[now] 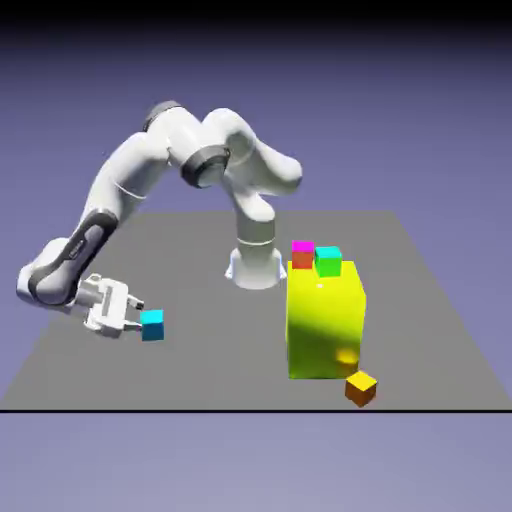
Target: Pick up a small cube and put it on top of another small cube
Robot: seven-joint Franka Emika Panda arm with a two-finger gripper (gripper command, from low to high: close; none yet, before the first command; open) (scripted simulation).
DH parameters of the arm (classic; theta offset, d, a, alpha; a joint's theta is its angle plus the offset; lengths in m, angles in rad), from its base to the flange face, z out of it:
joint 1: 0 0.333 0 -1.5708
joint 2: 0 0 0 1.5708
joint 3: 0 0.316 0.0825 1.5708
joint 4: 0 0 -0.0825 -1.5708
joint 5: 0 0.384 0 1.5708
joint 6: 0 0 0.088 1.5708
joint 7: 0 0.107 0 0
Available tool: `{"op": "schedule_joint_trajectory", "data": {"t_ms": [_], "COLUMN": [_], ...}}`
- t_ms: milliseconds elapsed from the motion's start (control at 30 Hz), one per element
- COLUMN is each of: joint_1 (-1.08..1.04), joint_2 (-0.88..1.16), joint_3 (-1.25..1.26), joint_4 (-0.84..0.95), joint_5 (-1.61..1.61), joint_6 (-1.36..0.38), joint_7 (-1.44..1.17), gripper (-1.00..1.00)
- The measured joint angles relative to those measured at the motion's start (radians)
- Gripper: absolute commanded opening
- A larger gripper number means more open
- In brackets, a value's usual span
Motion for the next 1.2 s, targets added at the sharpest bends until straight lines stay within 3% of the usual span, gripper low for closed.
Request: {"op": "schedule_joint_trajectory", "data": {"t_ms": [200, 1200], "joint_1": [-0.061, -0.321], "joint_2": [-0.030, -1.117], "joint_3": [-0.020, 0.816], "joint_4": [0.115, -0.559], "joint_5": [-0.047, 0.169], "joint_6": [-0.114, -0.020], "joint_7": [0.046, 0.683], "gripper": [-1.00, -1.00]}}
